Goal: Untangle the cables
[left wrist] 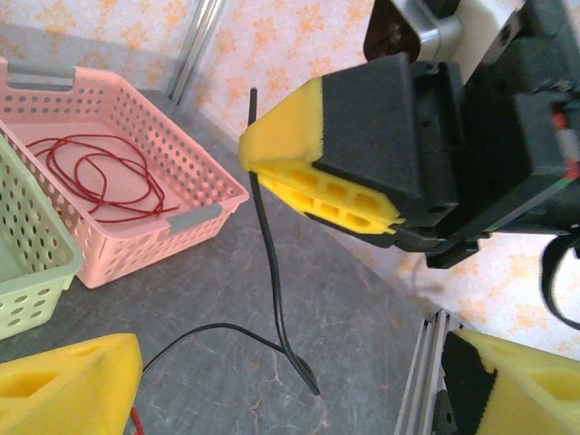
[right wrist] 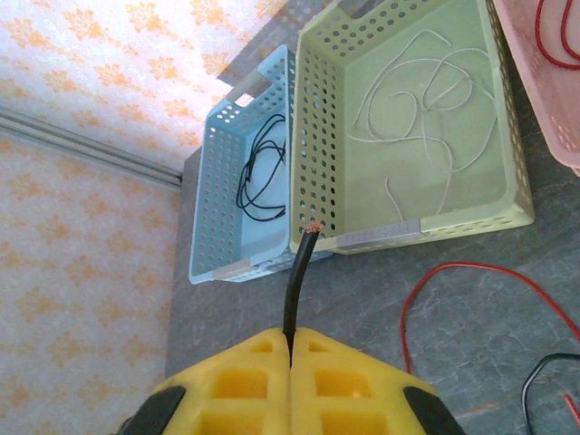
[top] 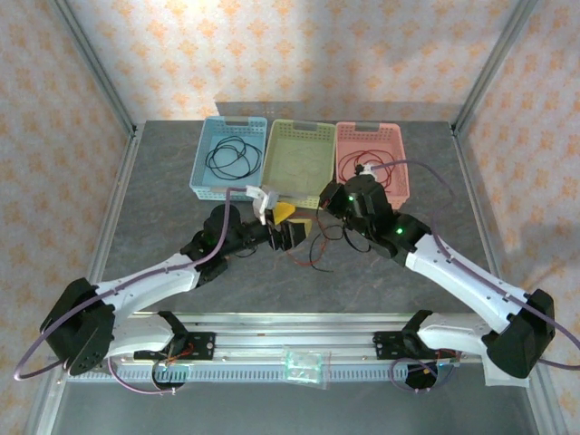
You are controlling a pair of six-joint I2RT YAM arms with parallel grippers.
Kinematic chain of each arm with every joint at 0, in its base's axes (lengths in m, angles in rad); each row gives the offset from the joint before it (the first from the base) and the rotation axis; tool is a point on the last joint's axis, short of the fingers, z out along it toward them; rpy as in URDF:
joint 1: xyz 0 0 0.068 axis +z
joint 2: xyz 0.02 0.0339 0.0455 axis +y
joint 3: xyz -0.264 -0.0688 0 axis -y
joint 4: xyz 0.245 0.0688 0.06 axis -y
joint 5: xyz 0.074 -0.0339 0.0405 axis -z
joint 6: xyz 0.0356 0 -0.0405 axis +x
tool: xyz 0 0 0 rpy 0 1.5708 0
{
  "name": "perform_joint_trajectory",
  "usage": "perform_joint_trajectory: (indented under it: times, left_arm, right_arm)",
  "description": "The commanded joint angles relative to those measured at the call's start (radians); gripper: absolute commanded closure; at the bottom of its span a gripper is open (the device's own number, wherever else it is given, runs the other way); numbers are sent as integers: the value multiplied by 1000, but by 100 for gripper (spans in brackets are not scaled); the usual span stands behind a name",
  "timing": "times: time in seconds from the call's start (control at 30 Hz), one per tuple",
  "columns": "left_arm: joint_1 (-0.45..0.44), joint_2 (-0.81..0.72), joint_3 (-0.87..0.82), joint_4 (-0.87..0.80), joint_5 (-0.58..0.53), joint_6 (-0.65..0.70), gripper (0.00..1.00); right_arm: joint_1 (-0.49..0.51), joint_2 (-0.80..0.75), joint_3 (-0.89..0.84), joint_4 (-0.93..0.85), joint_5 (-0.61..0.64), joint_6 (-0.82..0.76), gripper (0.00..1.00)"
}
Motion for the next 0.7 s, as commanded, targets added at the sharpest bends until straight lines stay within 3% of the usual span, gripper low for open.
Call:
perform_joint_trajectory:
  times: [0.0,0.2,0.53,0.67]
  left_arm:
    - [-4,52,-9,124,40,-40,14]
    - [-15,150,32,232,105,-96,22]
    - [-22,235,67,244,93,-102,55]
    - [-22,247,72,251,88,-108,63]
  right_arm:
    - [-4,-13,-18,53,-9,41,100]
    - [-4,-24,-34,61,-26,41,100]
    - [-4,-32,-29,48,-38,24,100]
    - [-4,-30,-28,47,-42,23,100]
